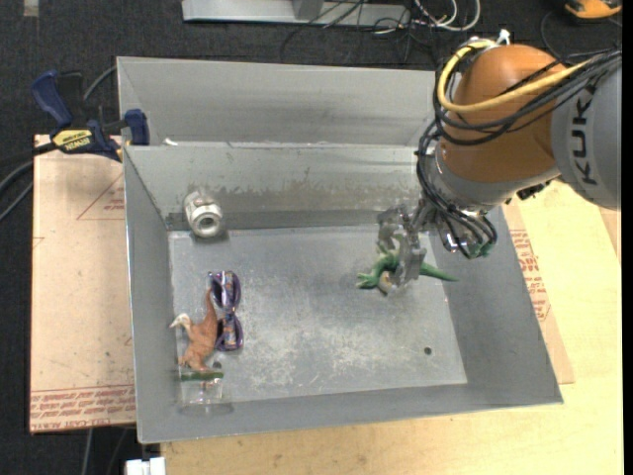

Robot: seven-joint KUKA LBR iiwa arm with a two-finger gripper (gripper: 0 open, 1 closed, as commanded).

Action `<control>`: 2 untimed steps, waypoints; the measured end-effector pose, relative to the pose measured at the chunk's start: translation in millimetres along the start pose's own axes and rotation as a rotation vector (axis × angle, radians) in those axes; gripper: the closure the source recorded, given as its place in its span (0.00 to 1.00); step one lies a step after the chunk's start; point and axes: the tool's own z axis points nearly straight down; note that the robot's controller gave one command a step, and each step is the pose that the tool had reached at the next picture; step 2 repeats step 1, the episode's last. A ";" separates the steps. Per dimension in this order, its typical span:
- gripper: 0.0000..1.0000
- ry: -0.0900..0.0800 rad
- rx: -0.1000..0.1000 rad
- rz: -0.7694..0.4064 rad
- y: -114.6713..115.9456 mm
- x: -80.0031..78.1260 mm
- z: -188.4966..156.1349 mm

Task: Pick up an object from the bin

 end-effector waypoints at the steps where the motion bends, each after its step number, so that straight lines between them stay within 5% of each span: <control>1: 1.00 0.006 -0.002 -0.346 17.8 41.3 2.4; 2: 1.00 0.006 -0.002 -0.346 17.8 41.3 2.4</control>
Offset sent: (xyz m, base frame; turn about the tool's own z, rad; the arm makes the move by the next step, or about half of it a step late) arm -0.0279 -0.0195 -0.1572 0.0345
